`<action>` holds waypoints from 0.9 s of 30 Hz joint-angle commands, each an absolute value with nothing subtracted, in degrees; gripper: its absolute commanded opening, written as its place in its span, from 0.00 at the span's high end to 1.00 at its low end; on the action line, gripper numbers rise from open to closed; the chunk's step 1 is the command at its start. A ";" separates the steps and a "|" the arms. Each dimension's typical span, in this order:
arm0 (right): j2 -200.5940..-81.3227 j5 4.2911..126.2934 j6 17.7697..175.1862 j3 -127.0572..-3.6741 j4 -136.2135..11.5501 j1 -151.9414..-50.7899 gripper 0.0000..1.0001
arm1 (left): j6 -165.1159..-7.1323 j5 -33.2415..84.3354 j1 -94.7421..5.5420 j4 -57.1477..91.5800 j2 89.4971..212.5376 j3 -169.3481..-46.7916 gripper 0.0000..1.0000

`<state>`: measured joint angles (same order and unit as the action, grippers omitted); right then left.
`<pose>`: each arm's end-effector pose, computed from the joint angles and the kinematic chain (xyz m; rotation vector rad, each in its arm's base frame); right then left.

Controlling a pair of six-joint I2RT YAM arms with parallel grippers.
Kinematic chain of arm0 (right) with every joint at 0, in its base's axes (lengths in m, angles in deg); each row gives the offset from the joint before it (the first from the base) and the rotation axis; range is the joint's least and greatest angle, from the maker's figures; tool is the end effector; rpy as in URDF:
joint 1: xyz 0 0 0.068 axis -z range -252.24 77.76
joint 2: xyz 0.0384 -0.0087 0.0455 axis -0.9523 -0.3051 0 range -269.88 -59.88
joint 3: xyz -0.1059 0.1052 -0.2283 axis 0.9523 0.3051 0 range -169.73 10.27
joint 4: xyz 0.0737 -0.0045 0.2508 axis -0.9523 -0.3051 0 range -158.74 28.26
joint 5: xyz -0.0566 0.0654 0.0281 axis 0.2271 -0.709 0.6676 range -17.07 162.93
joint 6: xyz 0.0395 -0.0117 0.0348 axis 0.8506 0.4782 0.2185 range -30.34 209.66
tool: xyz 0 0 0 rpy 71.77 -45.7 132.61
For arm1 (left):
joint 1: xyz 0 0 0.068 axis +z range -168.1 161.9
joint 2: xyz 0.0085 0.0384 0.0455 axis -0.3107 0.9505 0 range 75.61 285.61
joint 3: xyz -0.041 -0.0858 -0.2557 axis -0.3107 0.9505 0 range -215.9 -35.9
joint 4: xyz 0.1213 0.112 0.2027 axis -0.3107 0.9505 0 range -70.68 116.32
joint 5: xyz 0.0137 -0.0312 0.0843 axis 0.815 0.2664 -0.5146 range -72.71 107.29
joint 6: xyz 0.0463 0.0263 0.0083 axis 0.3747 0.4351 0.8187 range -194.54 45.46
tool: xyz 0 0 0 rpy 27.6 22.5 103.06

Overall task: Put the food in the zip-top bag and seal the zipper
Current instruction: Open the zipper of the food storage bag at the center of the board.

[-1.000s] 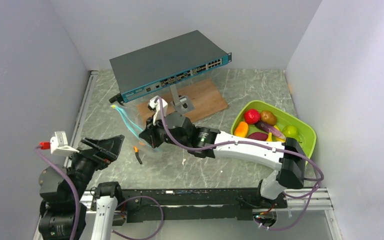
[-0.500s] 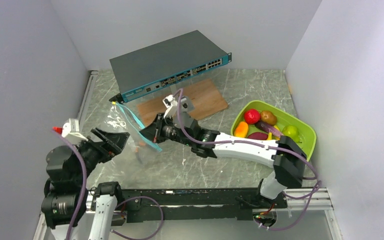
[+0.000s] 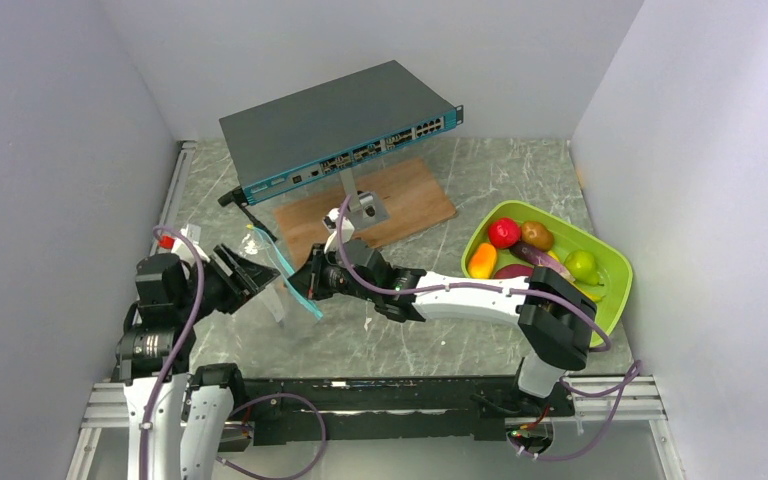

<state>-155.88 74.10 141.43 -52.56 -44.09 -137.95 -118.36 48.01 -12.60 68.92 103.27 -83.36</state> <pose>0.1615 0.3563 0.2628 -0.2378 2.0780 1.3478 0.0885 -0.0098 0.3236 -0.5801 2.0760 -0.9573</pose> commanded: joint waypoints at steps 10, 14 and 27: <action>-153.98 78.10 136.03 -55.44 -42.06 -140.24 1.00 | -121.61 37.43 -21.32 62.50 109.66 -85.03 0.55; -153.45 79.73 134.70 -55.50 -42.26 -141.02 1.00 | -121.97 30.19 -28.49 62.27 113.32 -86.83 0.54; -152.86 81.83 132.91 -55.25 -42.65 -142.11 1.00 | -122.12 17.76 -34.44 67.02 111.06 -86.74 0.51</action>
